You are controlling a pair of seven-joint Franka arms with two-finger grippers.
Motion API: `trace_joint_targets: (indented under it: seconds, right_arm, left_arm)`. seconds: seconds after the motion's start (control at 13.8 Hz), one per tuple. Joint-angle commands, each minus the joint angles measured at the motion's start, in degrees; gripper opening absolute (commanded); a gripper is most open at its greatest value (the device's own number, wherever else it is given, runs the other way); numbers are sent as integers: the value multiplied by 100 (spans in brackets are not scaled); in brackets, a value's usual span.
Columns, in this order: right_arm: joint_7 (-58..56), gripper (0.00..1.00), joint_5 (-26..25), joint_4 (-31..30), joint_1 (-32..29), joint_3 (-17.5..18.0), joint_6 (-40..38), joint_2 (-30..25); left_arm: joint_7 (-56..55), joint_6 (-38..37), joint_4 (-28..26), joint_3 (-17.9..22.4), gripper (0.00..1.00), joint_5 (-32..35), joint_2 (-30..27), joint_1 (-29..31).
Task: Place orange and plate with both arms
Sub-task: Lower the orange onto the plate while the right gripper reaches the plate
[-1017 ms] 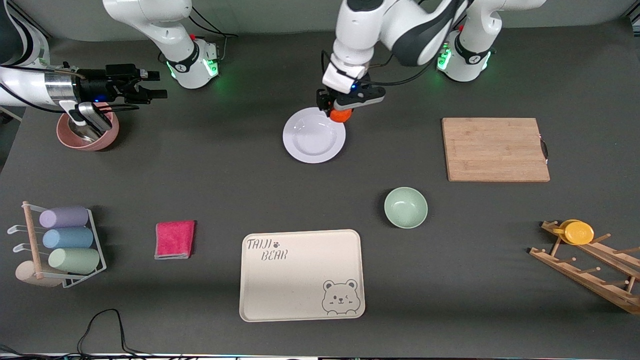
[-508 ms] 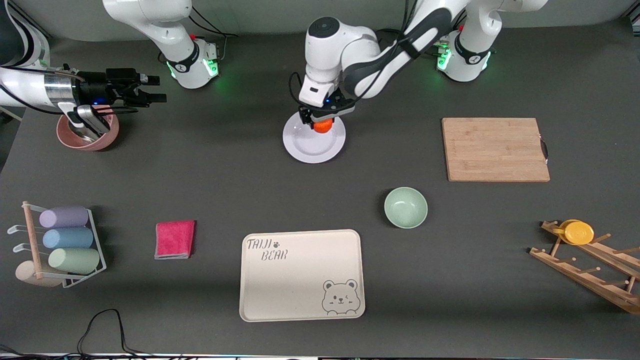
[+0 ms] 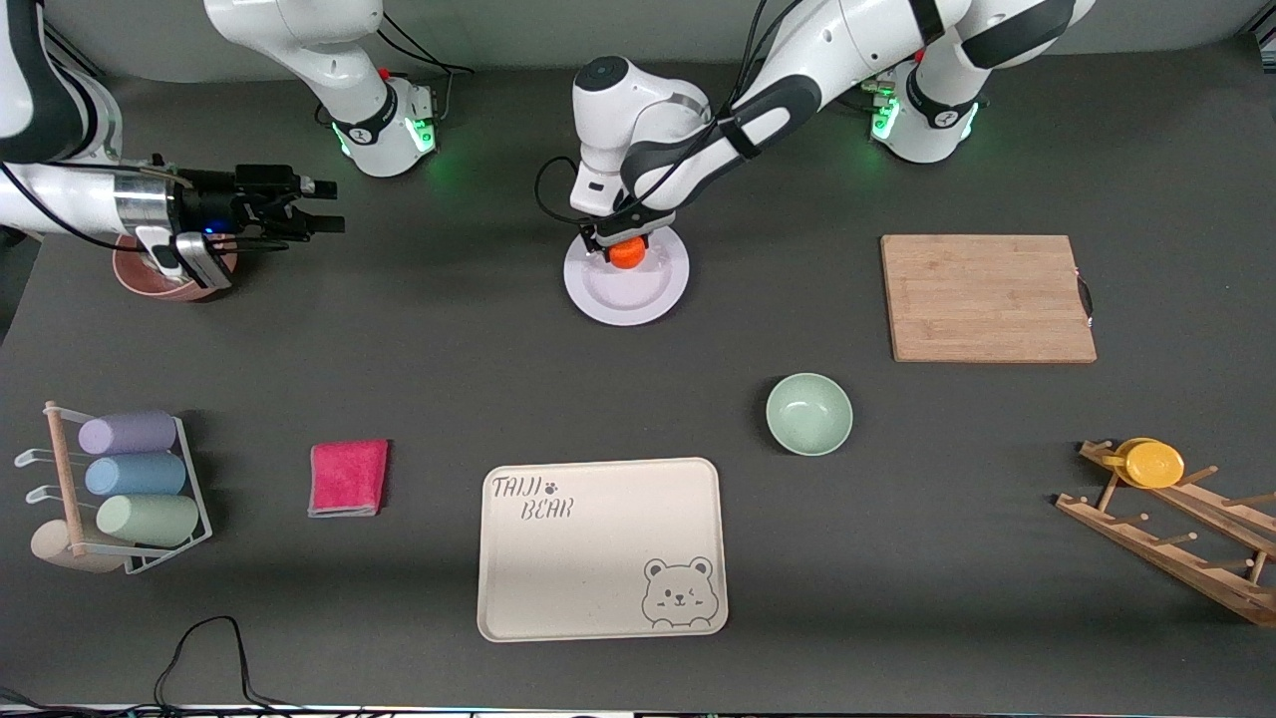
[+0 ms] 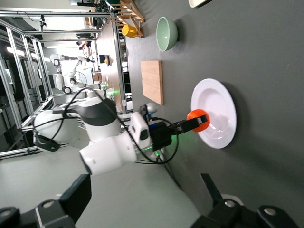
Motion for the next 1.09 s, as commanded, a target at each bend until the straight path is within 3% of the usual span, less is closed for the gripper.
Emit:
trace_joint_targets:
  seconds: [0.0,0.51,0.65,0.73,0.8,1.02]
  right_arm:
    - [-657,100,181,-1,35,-12,255,468]
    - [-2703,100,1664,-695,588,-12,1012,1540]
    - [-3494,100,2043,-792,597,-3,1003,2049]
    - [-3785,100,2175,-792,632,5,1003,2278]
    - [-4032,100,2368,-801,780,-3,995,2446]
    - [-4253,100,2878,-924,1018,5,1012,2649]
  left_arm:
    - [-171,-130,258,54,0,127,88,-108]
    - [-198,194,364,248,0,153,467,-126]
    - [-198,257,399,292,54,144,475,-126]
    - [-207,266,408,292,86,145,475,-126]
    - [-198,257,399,292,100,162,467,-134]
    - [-145,240,434,283,100,127,449,-65]
